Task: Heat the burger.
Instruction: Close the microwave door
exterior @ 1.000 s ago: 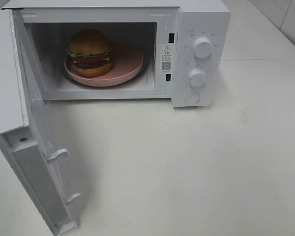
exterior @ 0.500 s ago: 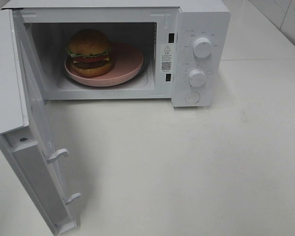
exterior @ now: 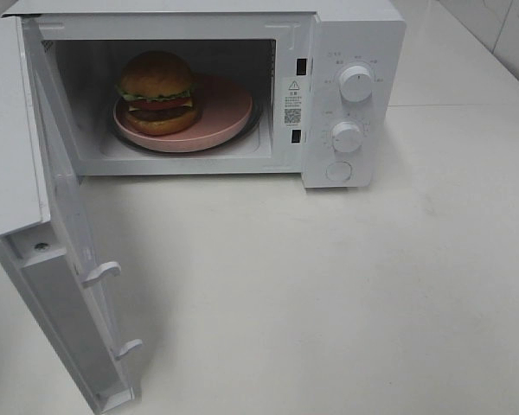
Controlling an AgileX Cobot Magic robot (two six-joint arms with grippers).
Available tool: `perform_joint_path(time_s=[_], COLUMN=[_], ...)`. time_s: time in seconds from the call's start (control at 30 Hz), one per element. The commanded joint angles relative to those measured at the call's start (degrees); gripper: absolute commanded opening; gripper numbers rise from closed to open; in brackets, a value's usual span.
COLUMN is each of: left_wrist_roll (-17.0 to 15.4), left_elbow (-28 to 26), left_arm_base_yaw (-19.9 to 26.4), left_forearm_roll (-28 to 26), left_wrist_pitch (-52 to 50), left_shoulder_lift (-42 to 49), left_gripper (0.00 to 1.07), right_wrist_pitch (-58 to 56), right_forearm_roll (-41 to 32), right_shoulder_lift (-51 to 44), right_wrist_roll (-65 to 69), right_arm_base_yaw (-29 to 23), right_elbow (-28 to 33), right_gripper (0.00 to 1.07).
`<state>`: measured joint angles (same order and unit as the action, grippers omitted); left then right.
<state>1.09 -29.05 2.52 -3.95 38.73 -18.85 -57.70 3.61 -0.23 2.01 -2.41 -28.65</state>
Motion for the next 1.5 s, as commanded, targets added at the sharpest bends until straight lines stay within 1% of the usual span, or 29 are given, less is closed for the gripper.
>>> perform_joint_path(time_s=[0.03,0.1,0.13,0.17,0.2,0.27,0.3,0.33,0.4,0.43,0.57,0.63,0.67,0.7,0.73,0.77,0.8,0.83,0.87,0.9,0.93,0.97,1.0,1.03,1.1,1.13,1.2,1.4,1.5], left_wrist_roll=[0.6,0.6,0.6,0.6,0.6,0.5,0.5,0.5,0.5,0.5,-0.2,-1.9,-1.9,-4.1,-4.9,-4.9,-7.2,-8.1,-8.1,-10.7,-14.8,-14.8,-17.0,-17.0,-23.4,-23.4,-24.8,-24.8,-24.3], left_elbow=[2.2,5.6,5.6,7.9,7.9,11.7,11.7,14.2,15.2,16.7,18.2,18.4,18.4,18.4,18.4,18.4,18.4,18.4,18.4,18.4,18.4,18.4,18.4,18.4,18.4,18.4,18.3,18.1,17.1], left_arm_base_yaw=[0.2,0.2,0.2,0.2,0.2,0.2,0.2,0.2,0.2,0.2,0.2,0.2,0.2,0.2,0.2,0.2,0.2,0.2,0.2,0.2,0.2,0.2,0.2,0.2,0.2,0.2,0.2,0.2,-0.9], left_forearm_roll=[-1.0,-1.6,-1.6,-2.1,-2.1,-2.2,-2.2,-2.2,-2.2,-2.2,-1.8,-1.4,-1.4,-0.6,0.2,0.2,4.0,6.6,6.6,12.1,17.7,17.7,19.8,19.8,29.0,29.0,34.0,35.1,35.0], left_wrist_pitch=[-7.2,-15.4,-15.4,-21.0,-21.0,-32.1,-32.1,-38.2,-41.0,-45.3,-51.9,-56.1,-56.1,-58.8,-59.6,-59.6,-60.9,-61.1,-61.1,-61.9,-63.3,-63.3,-63.9,-63.9,-70.0,-70.0,-74.8,-81.2,-81.6], left_shoulder_lift=[-0.9,-1.9,-1.9,-2.8,-2.8,-4.5,-4.5,-6.1,-7.0,-9.2,-12.4,-15.4,-15.4,-17.7,-18.9,-18.9,-21.4,-22.4,-22.4,-24.6,-27.0,-27.0,-28.2,-28.2,-32.7,-32.7,-37.0,-44.3,-47.2], left_gripper=[0.00,0.00,0.00,0.00,0.00,0.00,0.00,0.00,0.00,0.00,0.00,0.00,0.00,0.00,0.00,0.00,0.00,0.00,0.00,0.00,0.00,0.00,0.00,0.00,0.00,0.00,0.00,0.00,0.00], right_wrist_pitch=[0.8,0.8,0.8,0.8,0.8,0.8,0.8,0.8,0.8,0.8,0.8,0.8,0.8,0.8,0.8,0.8,0.8,0.8,0.8,0.8,0.8,0.8,0.8,0.8,0.8,0.8,0.8,0.8,0.8], right_forearm_roll=[0.0,0.0,0.0,0.0,0.0,0.0,0.0,0.0,0.0,0.0,0.0,0.0,0.0,0.0,0.0,0.0,0.0,0.0,0.0,0.0,0.0,0.0,0.0,0.0,0.0,0.0,0.0,0.0,0.0], right_shoulder_lift=[-1.5,-1.5,-1.5,-1.5,-1.5,-1.5,-1.5,-1.5,-1.5,-1.5,-1.5,-1.5,-1.5,-1.5,-1.5,-1.5,-1.5,-1.5,-1.5,-1.5,-1.5,-1.5,-1.5,-1.5,-1.5,-1.5,-1.5,-1.5,-1.5], right_wrist_roll=[-0.2,-0.2,-0.2,-0.2,-0.2,-0.2,-0.2,-0.2,-0.2,-0.2,-0.2,-0.2,-0.2,-0.2,-0.2,-0.2,-0.2,-0.2,-0.2,-0.2,-0.2,-0.2,-0.2,-0.2,-0.2,-0.2,-0.2,-0.2,-0.2], right_arm_base_yaw=[0.3,0.3,0.3,0.3,0.3,0.3,0.3,0.3,0.3,0.3,0.3,0.3,0.3,0.3,0.3,0.3,0.3,0.3,0.3,0.3,0.3,0.3,0.3,0.3,0.3,0.3,0.3,0.3,0.3], right_elbow=[0.2,0.2,0.2,0.2,0.2,0.2,0.2,0.2,0.2,0.2,0.2,0.2,0.2,0.2,0.2,0.2,0.2,0.2,0.2,0.2,0.2,0.2,0.2,0.2,0.2,0.2,0.2,0.2,0.2], right_gripper=[0.76,0.76,0.76,0.76,0.76,0.76,0.76,0.76,0.76,0.76,0.76,0.76,0.76,0.76,0.76,0.76,0.76,0.76,0.76,0.76,0.76,0.76,0.76,0.76,0.76,0.76,0.76,0.76,0.76])
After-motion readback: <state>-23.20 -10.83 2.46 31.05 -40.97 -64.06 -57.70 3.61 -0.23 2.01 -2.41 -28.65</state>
